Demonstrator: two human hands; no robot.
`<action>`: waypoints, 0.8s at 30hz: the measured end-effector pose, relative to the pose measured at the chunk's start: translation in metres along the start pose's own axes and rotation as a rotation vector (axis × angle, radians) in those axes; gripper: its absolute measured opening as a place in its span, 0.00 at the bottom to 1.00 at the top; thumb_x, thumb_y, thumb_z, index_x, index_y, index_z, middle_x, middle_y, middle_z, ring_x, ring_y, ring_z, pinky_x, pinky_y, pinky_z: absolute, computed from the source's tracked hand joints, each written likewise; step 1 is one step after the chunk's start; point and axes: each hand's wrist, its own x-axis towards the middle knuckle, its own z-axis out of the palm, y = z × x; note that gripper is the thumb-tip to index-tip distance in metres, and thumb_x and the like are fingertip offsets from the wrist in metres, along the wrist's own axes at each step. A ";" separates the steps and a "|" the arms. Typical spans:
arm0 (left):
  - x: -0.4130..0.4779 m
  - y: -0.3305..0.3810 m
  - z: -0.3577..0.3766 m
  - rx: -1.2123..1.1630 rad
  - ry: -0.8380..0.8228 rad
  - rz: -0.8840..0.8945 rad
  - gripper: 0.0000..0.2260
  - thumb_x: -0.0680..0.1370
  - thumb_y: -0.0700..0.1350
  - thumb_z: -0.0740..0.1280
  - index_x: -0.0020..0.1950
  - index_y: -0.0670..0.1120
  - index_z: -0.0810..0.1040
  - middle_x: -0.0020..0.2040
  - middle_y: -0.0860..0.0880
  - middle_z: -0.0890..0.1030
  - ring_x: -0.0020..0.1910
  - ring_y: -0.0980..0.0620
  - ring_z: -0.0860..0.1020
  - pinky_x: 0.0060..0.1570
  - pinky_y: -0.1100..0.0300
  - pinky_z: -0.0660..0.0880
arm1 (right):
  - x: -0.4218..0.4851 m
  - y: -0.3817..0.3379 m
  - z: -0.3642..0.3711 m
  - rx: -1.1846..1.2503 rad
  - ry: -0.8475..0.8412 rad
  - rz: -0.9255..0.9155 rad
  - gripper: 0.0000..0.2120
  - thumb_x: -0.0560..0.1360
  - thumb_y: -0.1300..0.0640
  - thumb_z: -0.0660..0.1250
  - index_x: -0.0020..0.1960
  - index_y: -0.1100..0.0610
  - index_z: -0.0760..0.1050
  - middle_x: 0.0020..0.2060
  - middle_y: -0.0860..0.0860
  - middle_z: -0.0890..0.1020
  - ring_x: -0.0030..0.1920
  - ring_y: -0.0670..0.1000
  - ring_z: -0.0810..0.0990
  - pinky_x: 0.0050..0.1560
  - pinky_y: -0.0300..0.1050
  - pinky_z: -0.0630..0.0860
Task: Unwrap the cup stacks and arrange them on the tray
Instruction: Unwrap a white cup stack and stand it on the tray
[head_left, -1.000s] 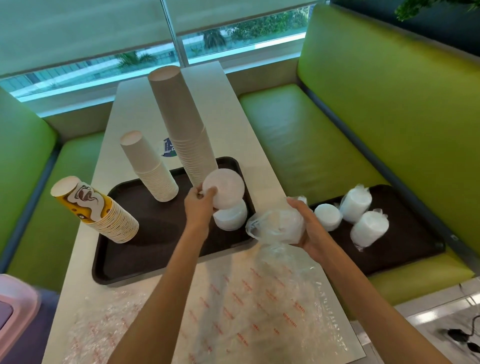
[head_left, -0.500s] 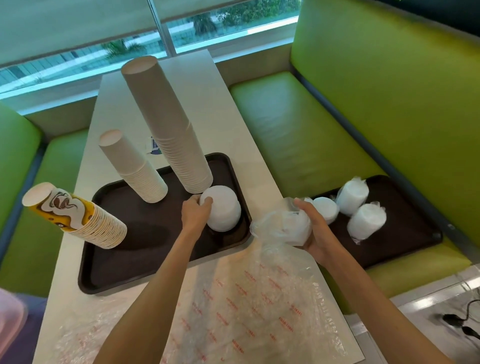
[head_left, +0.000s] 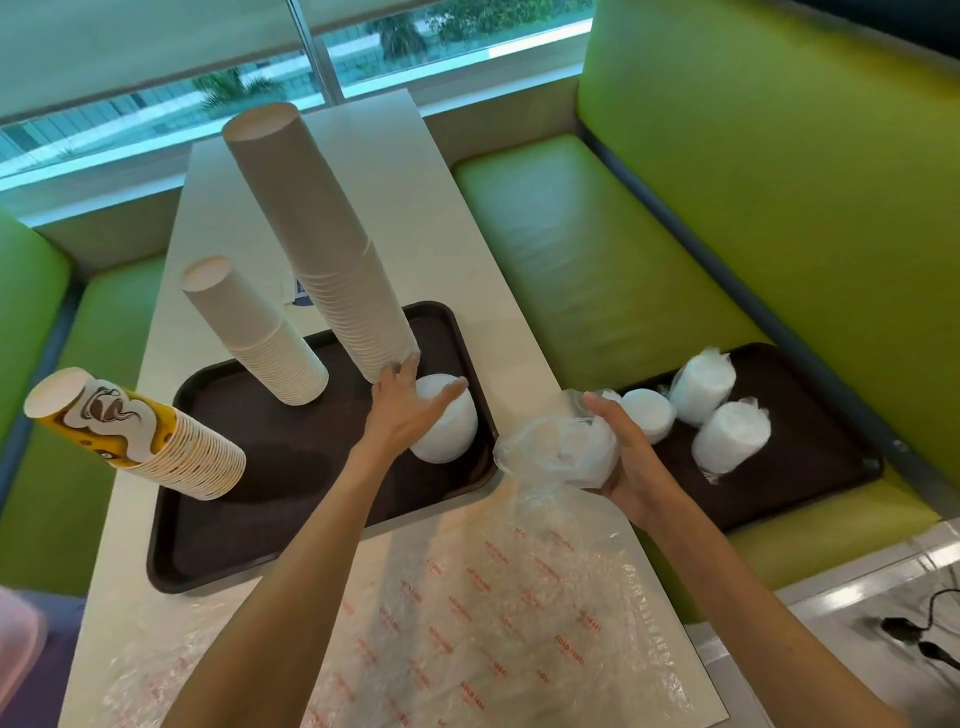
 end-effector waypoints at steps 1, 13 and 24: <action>0.003 0.001 -0.001 0.072 -0.056 0.010 0.40 0.73 0.63 0.67 0.78 0.49 0.54 0.75 0.43 0.57 0.75 0.40 0.54 0.71 0.43 0.58 | 0.000 0.000 0.000 -0.003 0.000 0.000 0.18 0.68 0.46 0.68 0.56 0.49 0.77 0.48 0.52 0.83 0.51 0.52 0.81 0.41 0.46 0.81; 0.003 0.007 0.009 0.512 -0.159 0.135 0.49 0.65 0.57 0.76 0.77 0.49 0.50 0.69 0.41 0.60 0.67 0.38 0.64 0.58 0.44 0.71 | -0.005 0.002 0.002 -0.044 0.039 0.016 0.21 0.67 0.45 0.69 0.58 0.49 0.75 0.54 0.53 0.80 0.52 0.53 0.80 0.41 0.48 0.80; -0.002 0.009 0.020 0.496 -0.159 0.021 0.42 0.66 0.53 0.76 0.72 0.50 0.56 0.66 0.41 0.59 0.65 0.36 0.62 0.57 0.42 0.71 | -0.010 0.004 0.004 -0.046 0.028 0.029 0.32 0.63 0.43 0.70 0.66 0.51 0.72 0.58 0.55 0.80 0.53 0.53 0.81 0.44 0.50 0.81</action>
